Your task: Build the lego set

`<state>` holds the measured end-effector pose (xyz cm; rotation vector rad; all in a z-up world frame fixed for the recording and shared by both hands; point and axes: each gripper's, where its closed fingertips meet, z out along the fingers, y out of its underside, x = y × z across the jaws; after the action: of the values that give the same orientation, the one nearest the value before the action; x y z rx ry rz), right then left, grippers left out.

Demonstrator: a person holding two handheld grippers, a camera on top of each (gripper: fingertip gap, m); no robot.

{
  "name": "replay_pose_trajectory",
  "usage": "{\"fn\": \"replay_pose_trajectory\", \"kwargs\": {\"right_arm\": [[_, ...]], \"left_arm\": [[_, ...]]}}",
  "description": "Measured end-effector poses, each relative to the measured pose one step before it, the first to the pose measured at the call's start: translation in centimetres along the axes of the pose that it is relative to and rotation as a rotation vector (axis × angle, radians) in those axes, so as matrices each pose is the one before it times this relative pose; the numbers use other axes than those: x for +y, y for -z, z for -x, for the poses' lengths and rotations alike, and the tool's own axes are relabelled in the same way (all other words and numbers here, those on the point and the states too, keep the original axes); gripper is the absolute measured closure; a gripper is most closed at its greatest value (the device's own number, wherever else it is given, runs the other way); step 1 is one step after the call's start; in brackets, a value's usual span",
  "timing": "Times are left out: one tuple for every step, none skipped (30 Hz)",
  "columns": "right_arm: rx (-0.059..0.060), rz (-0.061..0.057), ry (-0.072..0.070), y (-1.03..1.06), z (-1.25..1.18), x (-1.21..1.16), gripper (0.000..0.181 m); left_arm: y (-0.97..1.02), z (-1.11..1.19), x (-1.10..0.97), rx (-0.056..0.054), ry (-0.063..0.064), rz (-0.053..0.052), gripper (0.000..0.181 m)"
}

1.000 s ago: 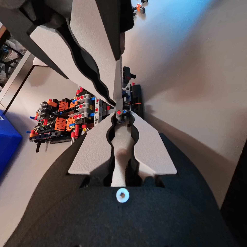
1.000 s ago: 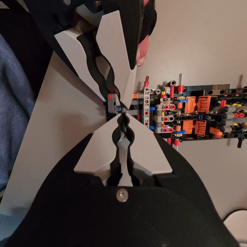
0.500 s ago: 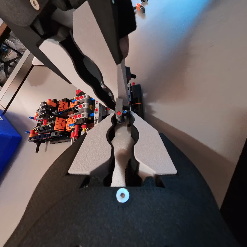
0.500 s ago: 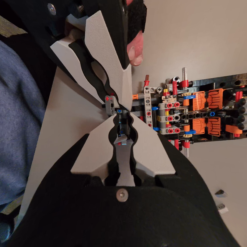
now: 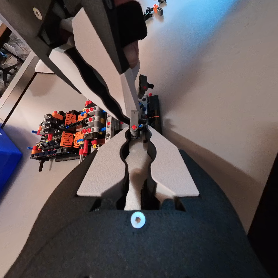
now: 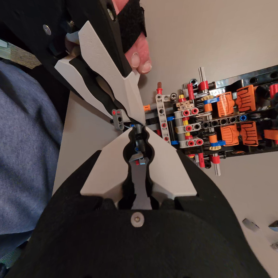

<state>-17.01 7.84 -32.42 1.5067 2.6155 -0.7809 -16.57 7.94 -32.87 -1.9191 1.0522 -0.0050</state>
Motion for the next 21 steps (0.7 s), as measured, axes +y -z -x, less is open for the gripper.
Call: {"fn": "replay_pose_trajectory", "kwargs": {"right_arm": [[0.0003, 0.0047, -0.0002, 0.003, 0.035, 0.000, 0.173], [0.0055, 0.0073, 0.0044, -0.008, 0.024, 0.008, 0.173], [0.0036, 0.0063, 0.0004, -0.002, 0.016, 0.006, 0.174], [0.0019, 0.0035, -0.0019, -0.002, 0.010, 0.004, 0.174], [0.0009, 0.0007, -0.0030, 0.005, -0.010, -0.002, 0.174], [-0.0014, -0.0026, -0.0051, -0.007, -0.006, 0.000, 0.175], [-0.0060, -0.0048, -0.0126, -0.009, -0.003, 0.001, 0.175], [-0.0068, -0.0051, -0.0137, 0.005, -0.022, 0.001, 0.175], [-0.0044, -0.0041, -0.0108, -0.010, -0.060, -0.027, 0.175], [-0.0045, -0.0004, -0.0108, -0.007, -0.040, -0.018, 0.177], [-0.0033, 0.0039, -0.0086, -0.008, 0.000, -0.004, 0.176], [0.0023, 0.0065, -0.0048, -0.002, 0.000, 0.008, 0.176], [0.0069, 0.0070, 0.0015, -0.002, -0.005, 0.006, 0.176], [0.0056, 0.0051, -0.0002, -0.005, -0.010, -0.003, 0.176], [0.0010, 0.0025, -0.0037, -0.003, -0.001, 0.001, 0.176], [0.0008, 0.0009, -0.0018, -0.009, 0.002, 0.004, 0.176], [0.0027, 0.0009, -0.0024, -0.002, -0.005, 0.006, 0.176], [0.0050, 0.0019, -0.0014, -0.003, 0.011, 0.014, 0.175], [0.0053, 0.0027, 0.0007, -0.015, 0.021, 0.003, 0.175], [0.0059, 0.0035, 0.0023, -0.005, 0.007, -0.001, 0.175], [0.0075, 0.0061, 0.0028, -0.001, 0.003, 0.014, 0.175]], "left_arm": [[-0.002, 0.005, 0.007, 0.0002, 0.0007, 0.0001, 0.165], [-0.006, -0.006, -0.002, -0.0008, -0.0009, 0.0001, 0.165], [-0.008, -0.003, 0.004, -0.0007, -0.0005, 0.0008, 0.165], [-0.001, 0.003, 0.002, 0.0007, 0.0015, 0.0005, 0.165], [-0.007, -0.005, 0.005, -0.0003, -0.0002, 0.0003, 0.165], [-0.001, -0.001, 0.006, -0.0012, -0.0009, 0.0007, 0.165], [-0.001, -0.005, 0.000, -0.0004, 0.0006, 0.0005, 0.165], [-0.004, 0.006, 0.005, -0.0002, 0.0006, 0.0005, 0.165], [0.000, -0.006, -0.001, 0.0002, 0.0005, -0.0001, 0.165], [-0.005, 0.004, 0.003, 0.0000, 0.0003, 0.0004, 0.165], [-0.006, -0.002, 0.006, -0.0001, 0.0000, -0.0001, 0.165], [-0.001, 0.000, -0.002, -0.0003, -0.0004, 0.0004, 0.165], [0.007, -0.004, 0.001, -0.0001, -0.0002, -0.0001, 0.165], [-0.008, 0.002, 0.004, -0.0005, -0.0008, 0.0002, 0.165], [-0.003, -0.016, 0.002, -0.0002, -0.0007, 0.0004, 0.165], [0.003, -0.002, -0.001, 0.0009, 0.0008, 0.0001, 0.165], [0.000, 0.000, 0.010, 0.0009, 0.0008, -0.0001, 0.165], [-0.002, -0.004, -0.003, 0.0000, -0.0002, 0.0002, 0.165], [0.013, -0.011, 0.002, 0.0002, -0.0007, -0.0001, 0.165], [0.010, -0.011, -0.001, 0.0009, 0.0012, 0.0000, 0.165], [-0.011, 0.000, 0.010, -0.0005, 0.0005, 0.0008, 0.165]]}}
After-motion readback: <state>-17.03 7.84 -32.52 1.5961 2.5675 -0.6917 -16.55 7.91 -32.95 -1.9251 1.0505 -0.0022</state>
